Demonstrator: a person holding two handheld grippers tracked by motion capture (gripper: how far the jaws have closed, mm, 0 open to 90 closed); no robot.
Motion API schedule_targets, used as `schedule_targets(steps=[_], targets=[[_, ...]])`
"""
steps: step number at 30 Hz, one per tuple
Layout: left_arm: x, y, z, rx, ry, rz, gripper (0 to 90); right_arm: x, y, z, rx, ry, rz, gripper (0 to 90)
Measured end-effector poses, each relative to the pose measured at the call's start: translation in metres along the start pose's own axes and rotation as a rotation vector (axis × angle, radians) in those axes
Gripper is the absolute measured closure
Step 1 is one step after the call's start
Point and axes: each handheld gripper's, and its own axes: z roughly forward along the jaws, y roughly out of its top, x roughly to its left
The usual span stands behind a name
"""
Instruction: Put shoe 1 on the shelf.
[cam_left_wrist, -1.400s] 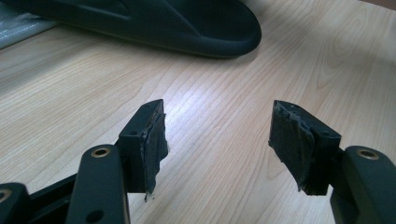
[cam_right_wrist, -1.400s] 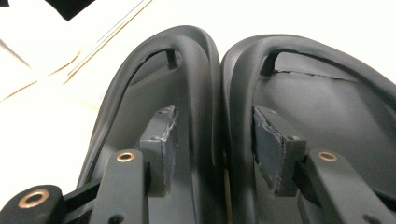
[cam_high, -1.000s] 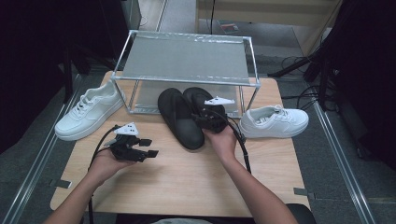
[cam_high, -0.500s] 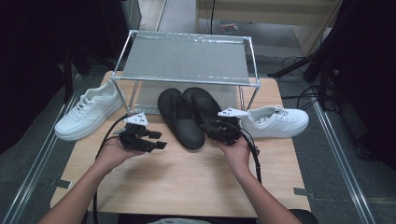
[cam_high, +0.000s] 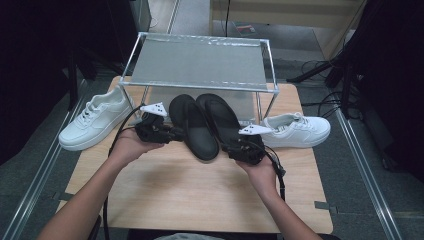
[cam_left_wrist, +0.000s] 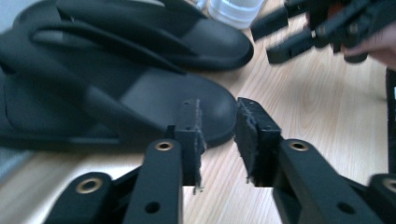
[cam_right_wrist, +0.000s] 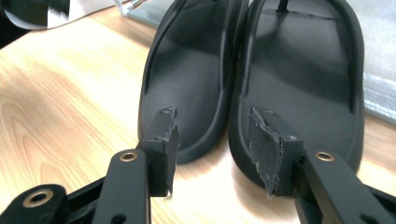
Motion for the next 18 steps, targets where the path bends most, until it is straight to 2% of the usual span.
schedule_targets(steps=[4,8,11,13,15,17,18], targets=[[0.007,0.015,-0.001,-0.005,-0.007,0.006,73.4,-0.001,-0.010,-0.003,0.023,0.008,0.001,56.9],[0.015,0.031,-0.004,-0.021,0.002,0.012,78.2,0.000,-0.018,-0.004,0.044,0.023,0.008,61.1],[0.022,0.044,-0.008,0.002,0.002,0.006,85.5,0.003,-0.021,-0.004,0.042,0.034,0.002,63.7],[0.023,0.050,-0.011,0.019,-0.003,0.007,86.7,0.005,-0.022,-0.003,0.044,0.040,0.000,66.7],[0.023,0.057,-0.017,0.020,0.027,0.041,88.3,0.006,-0.022,-0.001,0.047,0.050,0.001,71.0],[0.027,0.064,-0.020,0.009,0.012,0.034,89.4,0.008,-0.022,0.001,0.050,0.057,-0.004,74.3],[0.028,0.069,-0.022,0.009,0.033,0.035,89.4,0.008,-0.022,0.002,0.052,0.062,-0.003,76.0]])
